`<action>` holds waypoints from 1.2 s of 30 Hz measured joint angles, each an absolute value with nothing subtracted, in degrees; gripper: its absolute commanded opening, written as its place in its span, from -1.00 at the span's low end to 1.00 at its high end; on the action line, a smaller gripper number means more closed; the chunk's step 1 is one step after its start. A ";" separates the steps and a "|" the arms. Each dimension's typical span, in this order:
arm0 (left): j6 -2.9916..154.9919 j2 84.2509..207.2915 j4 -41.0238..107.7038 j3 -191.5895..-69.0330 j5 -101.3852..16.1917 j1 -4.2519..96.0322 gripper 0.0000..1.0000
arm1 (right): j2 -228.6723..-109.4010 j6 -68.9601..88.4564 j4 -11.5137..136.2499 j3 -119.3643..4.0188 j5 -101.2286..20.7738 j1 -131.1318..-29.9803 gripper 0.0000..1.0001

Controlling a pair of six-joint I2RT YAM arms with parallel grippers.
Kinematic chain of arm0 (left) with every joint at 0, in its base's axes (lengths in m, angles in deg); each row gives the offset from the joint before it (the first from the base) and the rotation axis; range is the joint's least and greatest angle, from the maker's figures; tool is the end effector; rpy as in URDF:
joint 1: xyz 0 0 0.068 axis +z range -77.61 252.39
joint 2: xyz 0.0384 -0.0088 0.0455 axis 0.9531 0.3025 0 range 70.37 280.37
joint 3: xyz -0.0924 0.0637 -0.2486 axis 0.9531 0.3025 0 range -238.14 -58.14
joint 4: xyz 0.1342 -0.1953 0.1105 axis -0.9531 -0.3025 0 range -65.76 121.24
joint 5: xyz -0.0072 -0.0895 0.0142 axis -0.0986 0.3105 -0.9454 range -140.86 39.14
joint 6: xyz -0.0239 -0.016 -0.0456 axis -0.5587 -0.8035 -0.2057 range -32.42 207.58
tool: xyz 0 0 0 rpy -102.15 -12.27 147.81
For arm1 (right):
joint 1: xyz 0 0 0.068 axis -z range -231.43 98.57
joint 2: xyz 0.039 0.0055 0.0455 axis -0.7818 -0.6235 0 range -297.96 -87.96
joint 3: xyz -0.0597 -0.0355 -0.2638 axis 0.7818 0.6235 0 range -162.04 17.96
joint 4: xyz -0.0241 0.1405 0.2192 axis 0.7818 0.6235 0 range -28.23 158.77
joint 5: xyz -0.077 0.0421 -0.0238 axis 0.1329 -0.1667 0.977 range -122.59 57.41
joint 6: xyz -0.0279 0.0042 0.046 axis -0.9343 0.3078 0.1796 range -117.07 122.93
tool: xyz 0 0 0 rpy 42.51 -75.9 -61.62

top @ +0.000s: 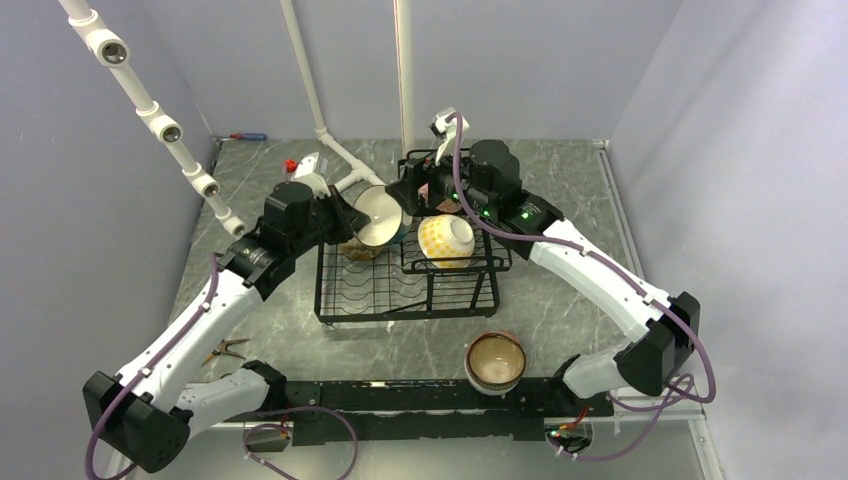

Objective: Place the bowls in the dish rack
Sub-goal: Place the bowl in the dish rack.

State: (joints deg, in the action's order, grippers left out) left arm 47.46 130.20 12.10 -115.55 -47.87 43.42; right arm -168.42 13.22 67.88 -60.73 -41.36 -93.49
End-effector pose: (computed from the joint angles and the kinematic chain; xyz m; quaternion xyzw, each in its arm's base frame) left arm 0.2060 -0.1162 0.3510 -0.0657 0.8241 -0.3365 0.4508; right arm 0.2424 0.2259 0.4112 -0.2541 0.7093 0.3407 0.5623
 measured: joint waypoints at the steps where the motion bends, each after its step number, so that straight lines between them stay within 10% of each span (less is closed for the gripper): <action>1: 48.05 130.20 11.55 -116.05 -48.18 43.42 -0.95 | -168.49 13.48 68.32 -60.76 -41.71 -93.51 0.83; 11: 58.41 130.05 8.76 -121.10 -52.73 43.42 -0.95 | -171.66 16.30 71.29 -64.08 -47.22 -93.58 0.71; 26: 75.42 129.00 20.43 -121.30 -52.16 43.59 -0.91 | -179.07 18.16 73.98 -74.15 -47.11 -94.21 -1.00; 36: 78.32 129.21 25.19 -121.60 -48.16 44.05 -0.26 | -178.32 14.99 73.70 -74.83 -43.96 -94.15 -1.00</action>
